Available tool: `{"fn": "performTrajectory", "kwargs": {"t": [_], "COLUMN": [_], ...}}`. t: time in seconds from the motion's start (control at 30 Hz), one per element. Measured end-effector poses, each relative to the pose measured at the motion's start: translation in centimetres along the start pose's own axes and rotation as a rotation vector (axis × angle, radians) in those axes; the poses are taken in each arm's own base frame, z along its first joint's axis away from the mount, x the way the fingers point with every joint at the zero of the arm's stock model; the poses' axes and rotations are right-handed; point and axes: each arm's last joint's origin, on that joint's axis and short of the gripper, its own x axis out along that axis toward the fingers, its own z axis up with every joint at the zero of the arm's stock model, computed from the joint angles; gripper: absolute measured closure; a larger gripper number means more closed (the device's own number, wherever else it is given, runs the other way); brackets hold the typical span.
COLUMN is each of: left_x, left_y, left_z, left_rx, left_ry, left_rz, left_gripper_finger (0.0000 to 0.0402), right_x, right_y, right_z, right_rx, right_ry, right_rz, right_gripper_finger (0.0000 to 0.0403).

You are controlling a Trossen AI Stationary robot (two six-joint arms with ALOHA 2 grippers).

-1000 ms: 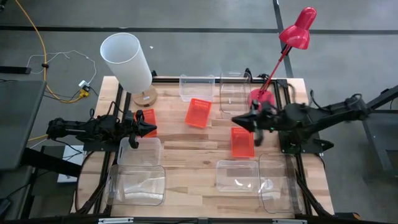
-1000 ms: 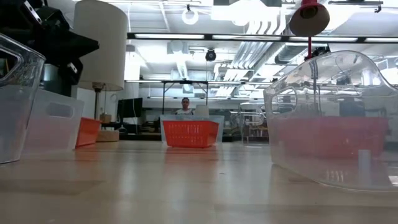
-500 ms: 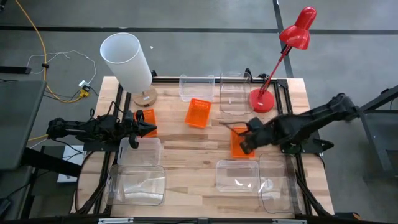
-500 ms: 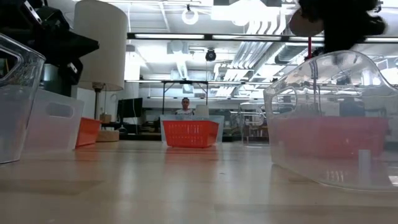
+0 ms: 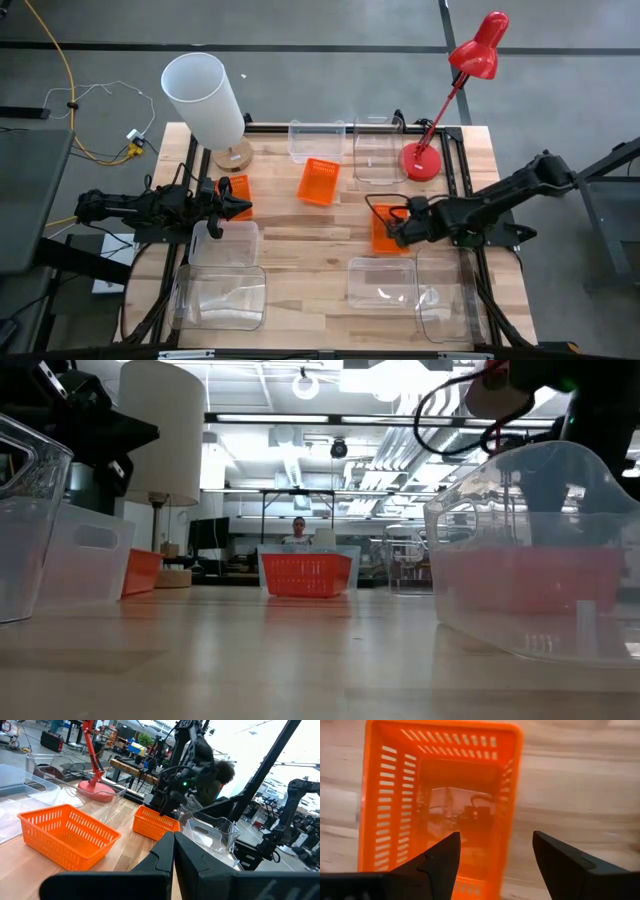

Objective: Stack baskets by color
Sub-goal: Stack the right orange bin on the middle orange bin

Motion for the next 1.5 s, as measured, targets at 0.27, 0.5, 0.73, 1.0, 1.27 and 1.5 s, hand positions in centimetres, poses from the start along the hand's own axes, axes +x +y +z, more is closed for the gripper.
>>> {"fn": "performTrajectory", "kwargs": {"t": [0.27,0.5,0.73,1.0,1.27,1.5], "left_x": [0.0,0.0,0.0,0.0,0.0,0.0], "left_y": [0.0,0.0,0.0,0.0,0.0,0.0], "left_z": [0.0,0.0,0.0,0.0,0.0,0.0], "left_rx": [0.000,0.000,0.000,0.000,0.000,0.000], "left_ry": [0.000,0.000,0.000,0.000,0.000,0.000], "left_rz": [0.000,0.000,0.000,0.000,0.000,0.000], "left_gripper_finger": [0.0402,0.0402,0.0402,0.0402,0.0401,0.0402], "right_x": [1.2,1.2,0.9,-7.1,-14.9,-12.2], "right_y": [-1.0,-1.0,-0.7,3.6,7.0,10.8], "right_z": [0.7,0.9,0.8,2.0,4.4,4.7], "right_rx": [0.024,0.026,-0.025,-0.256,-0.246,-0.009], "right_ry": [-0.021,-0.028,-0.021,-0.037,-0.316,-0.461], "right_rz": [-0.063,-0.063,-0.049,0.112,0.359,0.662], "right_gripper_finger": [0.0173,0.0296,0.0388,0.0400,0.0401,0.0402]}}
